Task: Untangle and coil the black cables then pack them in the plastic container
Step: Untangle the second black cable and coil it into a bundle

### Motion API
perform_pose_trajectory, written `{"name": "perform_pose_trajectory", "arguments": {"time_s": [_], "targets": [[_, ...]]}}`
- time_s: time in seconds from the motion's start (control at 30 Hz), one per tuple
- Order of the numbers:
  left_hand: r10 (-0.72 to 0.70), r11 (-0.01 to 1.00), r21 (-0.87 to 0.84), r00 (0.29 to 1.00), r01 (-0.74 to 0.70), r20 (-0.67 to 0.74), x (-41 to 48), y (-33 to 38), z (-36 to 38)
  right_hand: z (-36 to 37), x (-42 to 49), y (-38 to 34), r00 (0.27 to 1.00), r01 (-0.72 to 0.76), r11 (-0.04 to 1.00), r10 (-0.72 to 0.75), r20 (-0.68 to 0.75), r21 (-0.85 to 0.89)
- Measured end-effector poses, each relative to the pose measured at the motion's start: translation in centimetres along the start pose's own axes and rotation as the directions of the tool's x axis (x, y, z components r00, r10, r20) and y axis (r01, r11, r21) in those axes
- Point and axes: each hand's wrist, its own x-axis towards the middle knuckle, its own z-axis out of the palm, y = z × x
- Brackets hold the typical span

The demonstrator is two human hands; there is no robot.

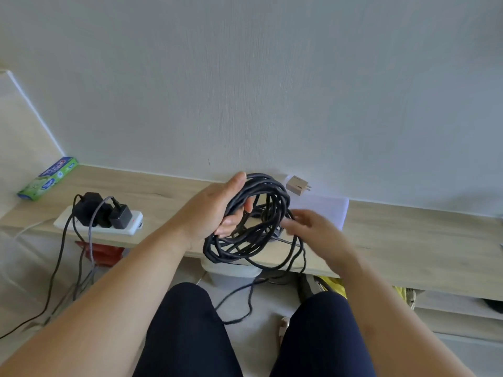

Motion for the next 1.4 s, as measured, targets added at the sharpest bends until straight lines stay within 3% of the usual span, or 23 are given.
{"name": "perform_pose_trajectory", "arguments": {"time_s": [0.07,0.13,0.2,0.27,0.37,0.47,0.7,0.8,0.9,1.03,1.13,1.3,1.4], "targets": [[0.015,1.0,0.02,1.0,-0.015,-0.014,0.1,-0.1,-0.1,1.1,-0.2,0.4,0.998,0.038,0.999,-0.04,0.049,0.032],[0.028,1.0,-0.004,0.999,-0.028,-0.038,-0.1,-0.5,-0.5,1.4,0.1,0.6,0.999,0.036,0.964,-0.028,-0.033,0.263],[0.012,0.997,-0.081,0.997,-0.018,-0.077,-0.6,-1.3,-1.4,0.7,0.6,0.4,0.991,-0.009,0.815,0.085,-0.104,0.58],[-0.046,0.989,-0.145,0.995,0.032,-0.09,-1.2,-2.2,-2.4,-0.2,0.8,0.4,0.984,-0.041,0.664,0.158,-0.087,0.747],[-0.091,0.991,-0.1,0.995,0.087,-0.032,-1.6,-3.4,-2.5,-0.3,0.8,0.6,0.994,-0.046,0.729,0.104,-0.044,0.683],[-0.12,0.986,-0.124,0.991,0.111,-0.061,-1.2,-4.2,-1.5,0.7,0.9,0.4,0.997,-0.008,0.786,0.052,-0.052,0.618],[-0.046,0.805,-0.589,0.98,-0.078,-0.192,-1.5,-5.4,-2.6,-1.6,3.2,3.2,0.931,0.022,0.538,0.297,-0.213,0.843],[0.024,0.708,-0.688,0.98,-0.156,-0.197,-1.6,-5.6,-3.0,-2.0,4.0,5.7,0.85,-0.071,0.453,0.494,-0.184,0.888],[0.035,0.706,-0.69,0.981,-0.159,-0.191,-1.4,-5.5,-3.5,-2.0,4.3,7.3,0.837,-0.054,0.397,0.518,-0.175,0.916],[-0.013,0.745,-0.657,0.982,-0.116,-0.189,-1.3,-5.9,-3.7,-1.8,3.9,6.7,0.899,-0.033,0.453,0.403,-0.172,0.891],[0.047,0.701,-0.695,0.983,-0.159,-0.178,-1.4,-6.5,-3.6,-1.9,3.8,6.3,0.912,-0.047,0.579,0.357,-0.201,0.814],[0.168,0.632,-0.758,0.983,-0.161,-0.069,-0.8,-5.5,-3.1,-0.8,3.4,7.3,0.935,-0.224,0.749,0.346,-0.08,0.623],[0.177,0.666,-0.733,0.984,-0.142,-0.03,0.3,-3.7,-2.5,-0.2,3.0,7.4,0.928,-0.246,0.832,0.351,-0.128,0.497]]}}
